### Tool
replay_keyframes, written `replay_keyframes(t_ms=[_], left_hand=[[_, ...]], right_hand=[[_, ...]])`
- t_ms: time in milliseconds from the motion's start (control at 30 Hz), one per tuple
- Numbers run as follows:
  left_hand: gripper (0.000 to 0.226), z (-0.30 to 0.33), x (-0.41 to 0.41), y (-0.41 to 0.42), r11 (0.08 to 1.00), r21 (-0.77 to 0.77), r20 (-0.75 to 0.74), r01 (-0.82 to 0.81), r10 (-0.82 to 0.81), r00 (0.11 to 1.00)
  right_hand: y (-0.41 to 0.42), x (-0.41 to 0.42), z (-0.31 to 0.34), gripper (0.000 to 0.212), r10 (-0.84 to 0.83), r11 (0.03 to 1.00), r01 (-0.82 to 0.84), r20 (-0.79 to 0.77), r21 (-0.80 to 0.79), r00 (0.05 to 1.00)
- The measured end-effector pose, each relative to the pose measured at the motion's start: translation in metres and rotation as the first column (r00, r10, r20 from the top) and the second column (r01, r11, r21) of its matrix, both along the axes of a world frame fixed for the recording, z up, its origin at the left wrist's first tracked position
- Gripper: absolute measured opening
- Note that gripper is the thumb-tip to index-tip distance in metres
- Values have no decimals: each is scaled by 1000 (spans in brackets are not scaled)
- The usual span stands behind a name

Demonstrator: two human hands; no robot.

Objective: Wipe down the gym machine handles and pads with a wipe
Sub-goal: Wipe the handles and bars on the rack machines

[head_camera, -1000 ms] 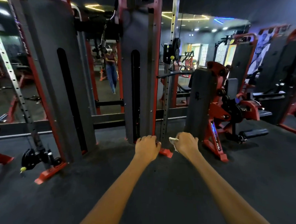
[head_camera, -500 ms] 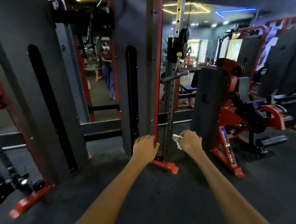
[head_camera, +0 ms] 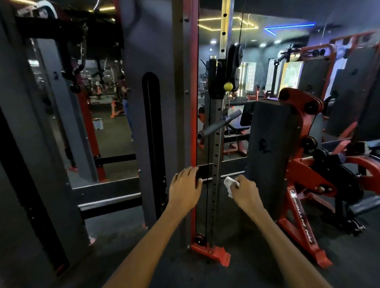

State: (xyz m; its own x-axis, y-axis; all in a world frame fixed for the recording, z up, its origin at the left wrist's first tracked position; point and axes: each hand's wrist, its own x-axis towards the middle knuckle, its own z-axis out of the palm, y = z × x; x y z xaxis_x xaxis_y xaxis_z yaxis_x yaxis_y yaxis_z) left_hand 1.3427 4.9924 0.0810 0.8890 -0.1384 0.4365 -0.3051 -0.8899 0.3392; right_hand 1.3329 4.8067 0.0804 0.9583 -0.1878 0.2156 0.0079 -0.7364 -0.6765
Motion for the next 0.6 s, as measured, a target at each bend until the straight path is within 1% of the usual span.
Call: replay_keyframes(t_ms=[133,200,300,467,533,600], left_hand=[[50,12,79,-9,993,-114,113,14,-1,994],[53,21,115,-12,988,-154,136,31,-10,991],[59,35,167,-18,983,-172,134,63,-40,990],[64,44,216,-32,961,-235,100,145,-124,987],[62,42,226,-35,959,-227,119,168,-144,982],[57,39,235,-35,953,-228,178,199,-160,971]], right_hand=[[-11,73,-3,15,-17,998,17,0,61,1000],[-17,106,-4,16,-20,993,22,-19,112,1000],[-27,156,-1,18,-41,984,44,-21,171,999],[-39,220,3,17,-133,936,126,0,329,991],[-42,238,4,18,-155,909,130,32,397,987],[-42,254,9,18,-163,867,108,73,486,984]])
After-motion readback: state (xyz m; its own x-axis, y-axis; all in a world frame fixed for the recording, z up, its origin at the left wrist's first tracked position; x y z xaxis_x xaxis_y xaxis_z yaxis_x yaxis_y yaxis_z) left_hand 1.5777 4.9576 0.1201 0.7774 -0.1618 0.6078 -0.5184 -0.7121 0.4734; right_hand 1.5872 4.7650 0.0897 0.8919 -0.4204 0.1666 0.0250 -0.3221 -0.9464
